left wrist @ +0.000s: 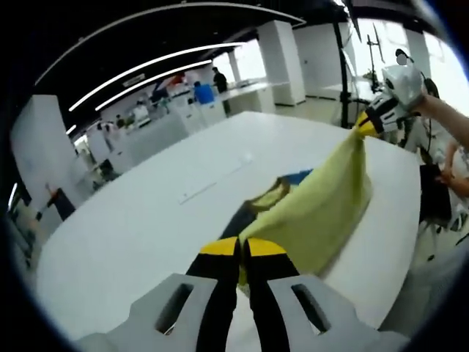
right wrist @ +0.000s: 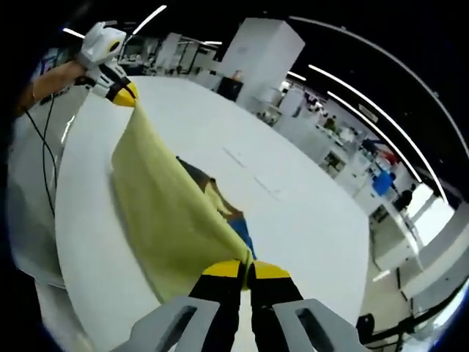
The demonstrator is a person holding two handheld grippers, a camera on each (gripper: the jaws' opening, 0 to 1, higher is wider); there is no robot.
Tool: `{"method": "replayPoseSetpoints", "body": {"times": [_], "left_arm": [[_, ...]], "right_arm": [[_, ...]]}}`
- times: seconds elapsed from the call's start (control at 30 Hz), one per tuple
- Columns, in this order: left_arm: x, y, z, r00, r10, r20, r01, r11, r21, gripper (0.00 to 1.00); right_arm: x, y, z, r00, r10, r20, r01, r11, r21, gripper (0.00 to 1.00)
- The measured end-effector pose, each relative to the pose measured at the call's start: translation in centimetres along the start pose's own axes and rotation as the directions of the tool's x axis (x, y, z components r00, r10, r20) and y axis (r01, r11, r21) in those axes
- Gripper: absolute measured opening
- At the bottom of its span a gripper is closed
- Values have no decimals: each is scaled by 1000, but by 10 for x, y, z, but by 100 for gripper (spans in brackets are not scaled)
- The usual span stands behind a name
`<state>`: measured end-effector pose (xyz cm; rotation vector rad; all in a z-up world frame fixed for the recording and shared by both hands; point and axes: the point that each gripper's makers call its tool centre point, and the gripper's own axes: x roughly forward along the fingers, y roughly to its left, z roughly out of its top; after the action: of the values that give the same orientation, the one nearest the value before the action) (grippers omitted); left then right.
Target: Fold the garment on the visible template until the final outline fits inside the template.
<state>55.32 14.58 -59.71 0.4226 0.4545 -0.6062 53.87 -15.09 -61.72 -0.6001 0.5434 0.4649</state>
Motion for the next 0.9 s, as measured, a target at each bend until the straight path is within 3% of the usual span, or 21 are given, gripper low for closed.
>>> {"method": "replayPoseSetpoints", "body": {"times": [0.1, 0.2, 0.57, 0.7, 0.9], "left_arm": [[6, 6, 5, 1000, 19, 8, -19, 1000, -17, 0], [10, 7, 14, 999, 3, 48, 1, 996, -93, 0], [38, 25, 29, 996, 45, 74, -37, 993, -109, 0], [56, 30, 28, 997, 47, 56, -41, 994, -100, 0], [79, 34, 12, 999, 42, 9, -40, 992, -116, 1]], "right_arm": [[7, -8, 4, 999, -37, -3, 37, 999, 0, 0], [14, -15, 4, 998, -59, -26, 58, 998, -26, 0], [37, -38, 2, 996, -82, -19, 83, 994, 77, 0], [53, -43, -2, 996, -81, -30, 83, 993, 85, 0], [77, -44, -9, 997, -56, -51, 60, 995, 75, 0]]}}
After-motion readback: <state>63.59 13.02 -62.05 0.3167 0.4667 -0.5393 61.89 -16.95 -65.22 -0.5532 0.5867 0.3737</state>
